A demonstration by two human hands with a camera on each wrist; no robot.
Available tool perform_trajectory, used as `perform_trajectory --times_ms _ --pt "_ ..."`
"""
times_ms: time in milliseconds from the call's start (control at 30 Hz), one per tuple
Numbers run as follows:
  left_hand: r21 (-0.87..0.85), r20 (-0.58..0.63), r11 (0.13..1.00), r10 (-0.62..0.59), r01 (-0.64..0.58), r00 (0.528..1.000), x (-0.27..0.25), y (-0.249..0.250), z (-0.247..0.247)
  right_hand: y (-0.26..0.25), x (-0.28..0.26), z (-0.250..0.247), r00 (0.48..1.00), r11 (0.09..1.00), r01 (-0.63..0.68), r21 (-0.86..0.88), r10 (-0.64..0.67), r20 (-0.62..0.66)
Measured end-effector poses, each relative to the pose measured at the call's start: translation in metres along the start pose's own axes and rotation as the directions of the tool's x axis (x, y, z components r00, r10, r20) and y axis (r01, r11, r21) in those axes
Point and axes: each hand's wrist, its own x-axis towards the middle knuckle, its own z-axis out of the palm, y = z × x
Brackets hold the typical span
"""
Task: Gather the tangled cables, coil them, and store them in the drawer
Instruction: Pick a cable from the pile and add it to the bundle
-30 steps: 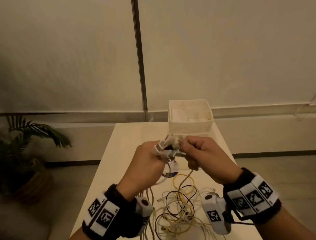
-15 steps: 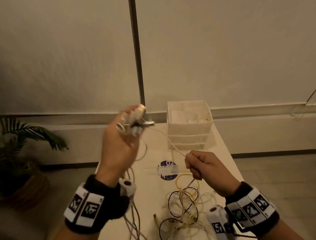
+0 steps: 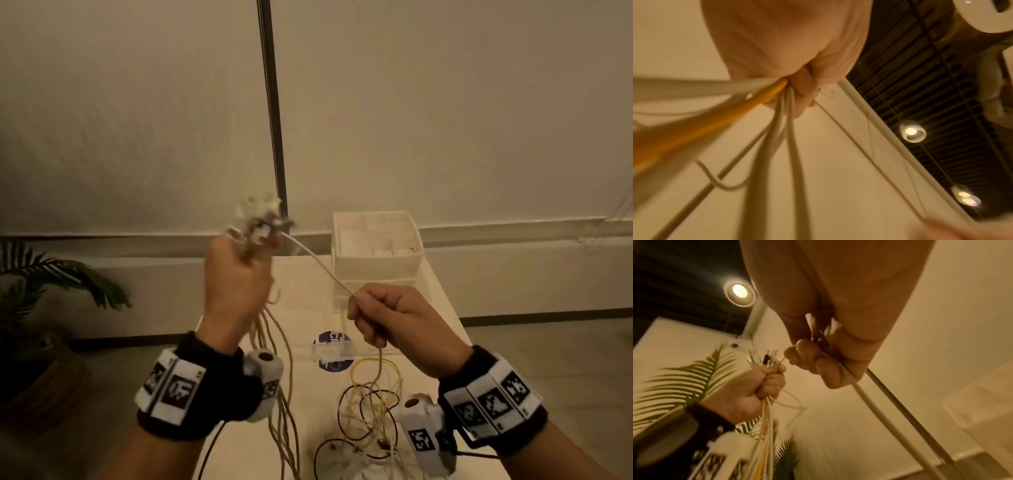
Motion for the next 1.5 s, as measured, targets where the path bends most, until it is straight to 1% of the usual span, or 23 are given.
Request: perform_trajectory --times_ms 67,133,167,233,267,333,367,433,467,533,700,767,833,900,967,1033,1133,1200,1300,1367,1433,1467,1500 --pt "-0.211 -0.202 0.970 -0.161 0.118 0.966 0.017 -0.005 -0.019 0.015 -0.004 -0.001 0.999 0.999 -0.046 0.000 0.046 0.005" --pt "-0.388 -0.282 0.909 -0.277 0.155 0.918 0.028 -0.009 -0.033 0.028 -0.005 -0.001 0.996 0.996 -0.085 0.002 0.085 -0.009" --pt "-0.327 -0.306 0.931 -0.265 0.161 0.914 0.028 -0.011 -0.036 0.031 -0.005 -0.001 0.995 0.995 -0.101 0.001 0.101 -0.025" --pt "0.067 -0.326 0.989 -0.103 0.132 0.940 0.019 -0.011 -0.030 0.030 -0.002 0.000 0.992 0.994 -0.113 0.007 0.114 -0.061" --pt "0.213 -0.275 0.977 0.029 0.032 0.961 0.010 -0.010 -0.023 0.027 0.000 0.000 0.992 0.995 -0.104 0.007 0.104 -0.072" --pt "0.282 -0.036 0.943 0.192 -0.174 0.981 -0.008 -0.001 -0.002 0.018 0.006 0.001 0.995 0.997 -0.074 -0.005 0.073 -0.071" --pt "0.250 0.132 0.939 0.208 -0.236 0.969 -0.018 0.004 0.008 0.013 0.008 0.002 0.997 0.998 -0.059 -0.007 0.059 -0.059" --pt "0.167 0.426 0.955 0.152 -0.243 0.892 -0.033 0.007 0.023 0.004 0.011 0.004 0.999 1.000 -0.020 -0.003 0.020 -0.040" --pt "0.164 0.501 0.955 0.133 -0.245 0.855 -0.036 0.004 0.028 0.001 0.012 0.005 0.999 1.000 -0.004 -0.006 0.004 -0.037" --pt "0.208 0.517 0.932 0.153 -0.297 0.842 -0.037 0.000 0.032 -0.004 0.012 0.005 0.999 1.000 0.009 -0.026 -0.010 -0.037" --pt "0.397 0.420 0.831 0.213 -0.390 0.882 -0.025 0.004 0.033 -0.007 0.006 0.002 0.998 0.998 0.061 -0.024 -0.060 0.013" --pt "0.418 0.296 0.828 0.266 -0.375 0.917 -0.018 0.009 0.031 -0.003 0.004 0.002 0.998 0.998 0.066 -0.007 -0.066 -0.005" --pt "0.263 0.056 0.936 0.226 -0.233 0.972 -0.004 0.013 0.021 0.008 0.001 0.001 0.999 0.999 0.042 -0.001 -0.042 -0.019" --pt "0.068 -0.136 0.993 0.109 -0.100 0.985 0.009 0.014 0.003 0.024 -0.005 0.000 1.000 1.000 -0.005 -0.009 0.005 -0.023" --pt "-0.089 -0.246 0.996 0.002 -0.024 0.969 0.017 0.014 -0.016 0.038 -0.009 0.002 0.999 0.999 -0.039 -0.027 0.039 -0.014" --pt "-0.131 -0.267 0.991 -0.035 0.000 0.963 0.021 0.013 -0.023 0.045 -0.012 0.006 0.998 0.998 -0.059 0.004 0.059 -0.019" --pt "0.145 -0.121 0.984 0.121 -0.103 0.985 0.013 0.016 -0.015 0.046 -0.008 0.008 0.996 0.995 -0.073 0.062 0.076 -0.044" --pt "0.219 -0.020 0.959 0.186 -0.177 0.982 0.001 0.022 -0.003 0.043 -0.005 0.008 0.992 0.992 -0.093 0.086 0.100 -0.080" --pt "0.052 -0.085 0.989 0.141 -0.137 0.986 -0.008 0.020 -0.001 0.039 -0.001 0.001 0.970 0.977 -0.142 0.159 0.169 -0.175" --pt "0.054 -0.128 0.978 0.205 -0.199 0.970 -0.009 0.023 -0.013 0.039 0.002 -0.005 0.943 0.968 -0.165 0.187 0.210 -0.256" --pt "0.044 -0.011 0.978 0.205 -0.205 0.979 -0.012 0.031 -0.020 0.038 0.003 -0.008 0.919 0.963 -0.174 0.204 0.234 -0.318" --pt "0.002 0.121 0.985 0.168 -0.170 0.978 -0.015 0.040 -0.018 0.036 0.004 -0.007 0.912 0.961 -0.173 0.216 0.239 -0.332" --pt "0.017 0.265 0.986 0.155 -0.165 0.952 -0.019 0.046 -0.012 0.033 0.005 -0.005 0.911 0.959 -0.167 0.229 0.239 -0.335"
